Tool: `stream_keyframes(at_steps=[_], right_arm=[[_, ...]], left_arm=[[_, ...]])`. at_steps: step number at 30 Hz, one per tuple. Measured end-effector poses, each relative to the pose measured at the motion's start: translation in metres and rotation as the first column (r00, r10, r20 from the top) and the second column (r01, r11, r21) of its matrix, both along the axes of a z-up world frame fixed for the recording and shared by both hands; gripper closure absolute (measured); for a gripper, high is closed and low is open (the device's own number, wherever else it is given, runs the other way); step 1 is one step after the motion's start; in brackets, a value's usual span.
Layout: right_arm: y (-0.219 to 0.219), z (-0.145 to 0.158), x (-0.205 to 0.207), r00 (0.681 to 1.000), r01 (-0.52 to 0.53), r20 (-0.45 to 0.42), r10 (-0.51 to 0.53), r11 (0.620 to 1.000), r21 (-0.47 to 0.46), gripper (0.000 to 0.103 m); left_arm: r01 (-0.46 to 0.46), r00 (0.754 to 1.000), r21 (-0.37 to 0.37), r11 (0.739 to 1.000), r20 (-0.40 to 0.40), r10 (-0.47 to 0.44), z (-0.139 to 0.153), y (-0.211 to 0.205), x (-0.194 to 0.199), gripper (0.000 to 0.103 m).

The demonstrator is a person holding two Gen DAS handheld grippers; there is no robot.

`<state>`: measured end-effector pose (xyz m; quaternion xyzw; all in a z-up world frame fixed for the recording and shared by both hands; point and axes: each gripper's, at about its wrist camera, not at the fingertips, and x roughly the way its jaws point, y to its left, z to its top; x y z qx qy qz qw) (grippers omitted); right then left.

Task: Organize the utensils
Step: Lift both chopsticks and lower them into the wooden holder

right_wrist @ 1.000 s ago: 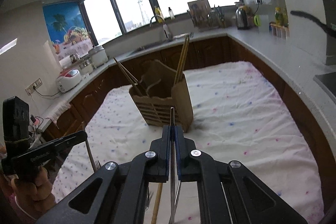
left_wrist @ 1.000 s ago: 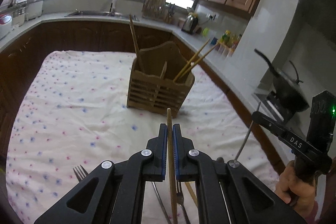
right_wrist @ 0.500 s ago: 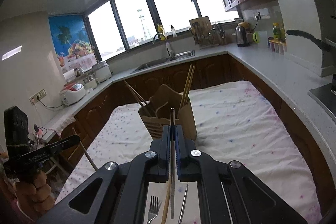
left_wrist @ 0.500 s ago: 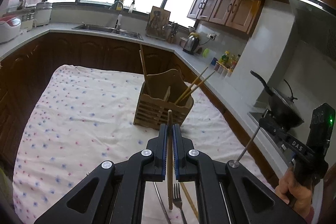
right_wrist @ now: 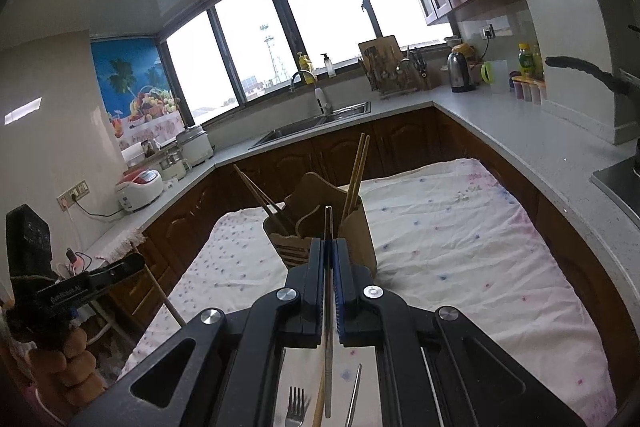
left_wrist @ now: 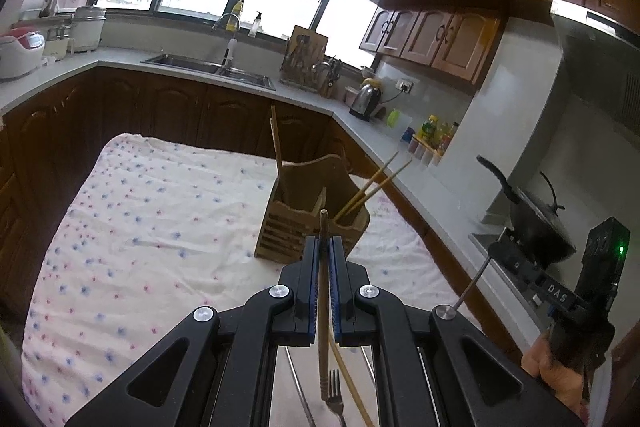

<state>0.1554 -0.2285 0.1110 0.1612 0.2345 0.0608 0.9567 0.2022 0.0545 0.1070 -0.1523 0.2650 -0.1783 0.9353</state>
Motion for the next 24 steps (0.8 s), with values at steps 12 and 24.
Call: stream_keyframes(at_steps=[12, 24], right_arm=[[-0.005, 0.022, 0.04, 0.997, 0.023, 0.077, -0.023, 1.0, 0.0, 0.099], [-0.006, 0.048, 0.102, 0.981, 0.074, 0.181, -0.07, 0.997, -0.016, 0.099]], left_arm=[[-0.023, 0.997, -0.059, 0.998, 0.078, 0.028, 0.016, 0.015, 0.033, 0.1], [-0.066, 0.975, -0.07, 0.995, 0.208, 0.079, 0.033, 0.013, 0.088, 0.1]])
